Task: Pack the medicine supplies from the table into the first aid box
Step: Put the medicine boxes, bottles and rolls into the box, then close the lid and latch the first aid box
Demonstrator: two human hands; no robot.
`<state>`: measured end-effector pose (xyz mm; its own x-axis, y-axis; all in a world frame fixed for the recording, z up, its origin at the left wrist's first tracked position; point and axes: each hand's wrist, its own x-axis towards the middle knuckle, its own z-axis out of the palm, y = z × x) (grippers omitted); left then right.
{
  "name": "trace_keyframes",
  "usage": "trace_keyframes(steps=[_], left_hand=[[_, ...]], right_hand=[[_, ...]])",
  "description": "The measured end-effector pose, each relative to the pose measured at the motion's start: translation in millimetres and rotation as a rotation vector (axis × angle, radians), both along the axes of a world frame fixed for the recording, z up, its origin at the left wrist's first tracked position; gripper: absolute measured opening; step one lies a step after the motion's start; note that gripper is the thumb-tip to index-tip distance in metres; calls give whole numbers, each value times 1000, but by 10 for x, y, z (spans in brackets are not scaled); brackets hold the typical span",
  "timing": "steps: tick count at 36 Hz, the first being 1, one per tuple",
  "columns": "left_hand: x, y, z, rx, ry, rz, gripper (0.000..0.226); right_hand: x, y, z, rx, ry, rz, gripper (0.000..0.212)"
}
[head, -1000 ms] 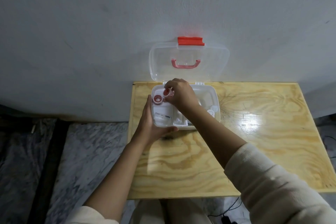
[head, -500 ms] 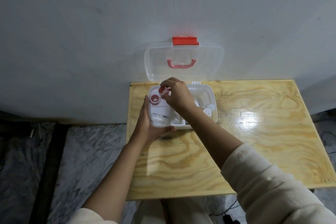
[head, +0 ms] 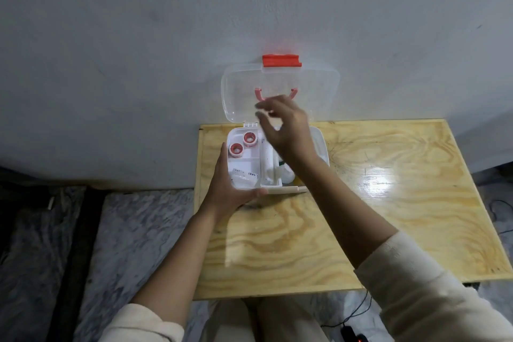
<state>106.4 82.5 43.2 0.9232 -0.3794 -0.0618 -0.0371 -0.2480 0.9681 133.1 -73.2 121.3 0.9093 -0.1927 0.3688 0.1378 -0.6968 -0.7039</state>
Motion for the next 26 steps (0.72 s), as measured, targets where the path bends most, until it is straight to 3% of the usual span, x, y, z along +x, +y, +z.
trace_keyframes(steps=[3,5,11,18,26], left_hand=[[-11,18,-2,-10,13,-14,104],[2,9,-10,-13,19,-18,106],[21,-46,-48,-16,36,29,107],[97,8,-219,166,3,77,125],[14,-70,-174,-12,-1,84,94]], right_hand=[[-49,-210,199,-34,-277,-155,13],[-20,-392,261,-49,-322,-250,17],[110,-760,226,96,5,-330,32],[-235,-765,214,99,-107,-298,22],[-855,-625,-168,52,-179,-251,25]])
